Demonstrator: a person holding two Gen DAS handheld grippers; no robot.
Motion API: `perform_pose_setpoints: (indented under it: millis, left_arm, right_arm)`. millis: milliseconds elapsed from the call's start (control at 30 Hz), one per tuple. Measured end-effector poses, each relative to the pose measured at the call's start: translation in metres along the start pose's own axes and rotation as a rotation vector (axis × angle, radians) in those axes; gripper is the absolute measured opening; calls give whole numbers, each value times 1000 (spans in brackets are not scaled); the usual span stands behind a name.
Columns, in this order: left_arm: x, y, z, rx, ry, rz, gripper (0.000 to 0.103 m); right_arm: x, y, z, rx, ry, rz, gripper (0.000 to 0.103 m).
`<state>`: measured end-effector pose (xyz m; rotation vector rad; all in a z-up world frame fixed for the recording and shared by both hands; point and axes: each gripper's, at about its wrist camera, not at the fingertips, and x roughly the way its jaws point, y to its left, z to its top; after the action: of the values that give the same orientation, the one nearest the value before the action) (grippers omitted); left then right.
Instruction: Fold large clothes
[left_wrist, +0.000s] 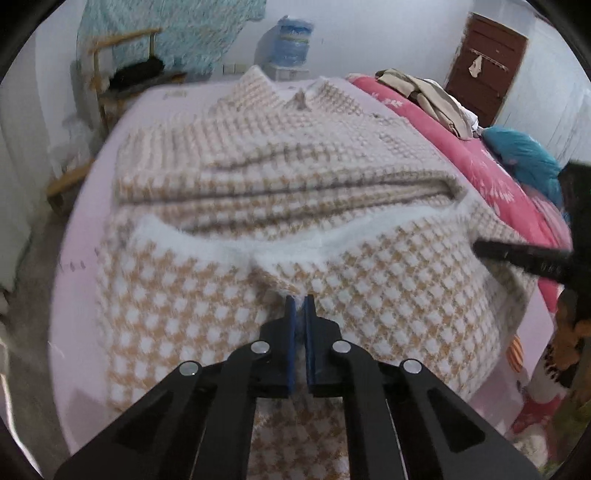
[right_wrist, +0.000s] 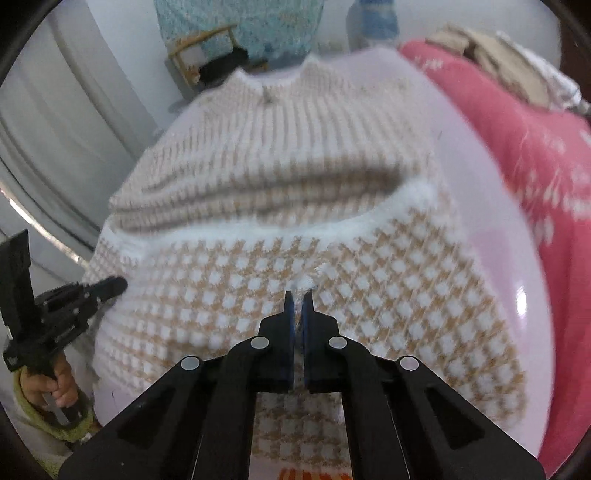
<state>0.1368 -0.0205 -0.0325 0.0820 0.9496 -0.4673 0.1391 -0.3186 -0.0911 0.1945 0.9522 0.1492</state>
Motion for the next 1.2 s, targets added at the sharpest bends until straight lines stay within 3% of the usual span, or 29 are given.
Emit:
perform_pose_setpoints:
  millis: [133,267,400,500,600,700,767,833,933,1033,1133,1200]
  left_arm:
    - [-4,13,11,-38,-35,10,4]
    - [20,16,6,-39,9,32,6]
    - [15,22,2,-62,-16,7,9]
    - [1,35,1,-102,-34,-15,13]
    - [-23,44,0,-131,-88,-30,15]
    - [-47,40,-2,-129,-144,-95,15]
    - [-59,28,-6,-101,-161,-180,16]
    - [-63,12,-11,-66,-157,-249,17]
    - [-53,-19,-22,-7,-114,-294,17]
    - [-29,-37,-36,47,-27,-219,17]
    - [-17,-41,-42,72,-27,-144,20]
    - [-9,-43,-40,92,-36,-85,20]
  right_arm:
    - [-12,0,12,5,-57,-5,2]
    - [20,-7,8,17,1,-20,2]
    - [31,-16,3,49,24,18,5]
    - [13,-21,5,59,-11,13,31]
    - [-15,-27,7,74,-72,-5,37]
    - [-37,-26,2,71,-104,16,39]
    - [-46,-13,-4,24,-112,45,40]
    - [-50,10,-14,-57,-98,96,40]
    - [-48,40,-31,-182,-72,145,40]
    - [-33,57,-46,-252,-25,150,37]
    - [-7,55,-52,-259,12,75,32]
    - [0,50,-53,-249,-19,71,32]
